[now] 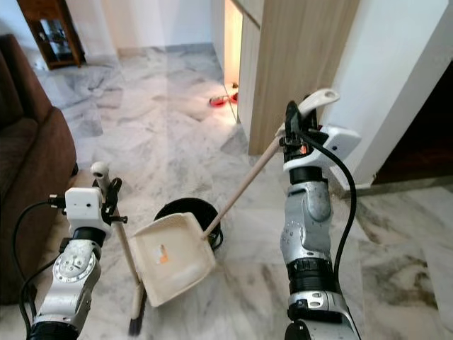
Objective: Sweep floor
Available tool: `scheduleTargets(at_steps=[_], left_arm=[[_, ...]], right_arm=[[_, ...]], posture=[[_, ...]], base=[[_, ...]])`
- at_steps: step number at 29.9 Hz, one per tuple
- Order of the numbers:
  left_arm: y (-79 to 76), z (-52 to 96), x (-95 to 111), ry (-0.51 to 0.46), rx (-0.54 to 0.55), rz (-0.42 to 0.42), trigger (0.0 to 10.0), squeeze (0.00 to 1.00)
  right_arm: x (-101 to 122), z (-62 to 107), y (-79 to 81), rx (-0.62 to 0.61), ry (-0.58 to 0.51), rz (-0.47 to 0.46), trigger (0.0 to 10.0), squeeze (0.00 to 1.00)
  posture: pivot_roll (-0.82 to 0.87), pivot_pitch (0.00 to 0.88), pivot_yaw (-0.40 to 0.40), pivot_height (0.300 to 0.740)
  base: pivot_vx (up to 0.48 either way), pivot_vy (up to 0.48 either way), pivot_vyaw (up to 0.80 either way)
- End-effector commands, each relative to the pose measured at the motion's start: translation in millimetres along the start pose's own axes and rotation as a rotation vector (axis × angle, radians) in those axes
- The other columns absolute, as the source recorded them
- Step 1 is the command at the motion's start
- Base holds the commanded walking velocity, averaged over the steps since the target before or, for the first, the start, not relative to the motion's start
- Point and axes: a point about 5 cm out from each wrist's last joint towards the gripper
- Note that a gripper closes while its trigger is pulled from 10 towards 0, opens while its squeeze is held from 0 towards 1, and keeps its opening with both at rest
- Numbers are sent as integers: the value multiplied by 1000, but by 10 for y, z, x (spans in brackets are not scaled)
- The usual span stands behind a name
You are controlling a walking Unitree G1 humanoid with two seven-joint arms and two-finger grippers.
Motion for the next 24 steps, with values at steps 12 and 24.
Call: scheduleTargets(at_steps=[12, 24], left_arm=[[47, -41, 98, -48, 9, -12, 10000, 0], [37, -51, 142, -74, 4, -16, 10000, 0]], right_arm=[[26, -67, 60, -7, -18, -23, 10000, 0], [117, -81, 77, -10, -97, -16, 10000, 0]], posture=[[18, 0, 34, 740], [23, 0, 33, 740]], base=[[0, 441, -174], [0, 93, -181]])
Point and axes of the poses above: a point about 5 cm out from each wrist's last joint towards the gripper, its own z axis pointing back from the gripper into the wrist, its own x axis along the axis of the wrist's last joint, y = z × x, and after that the axes turned 4 degrees about -z, right-handed
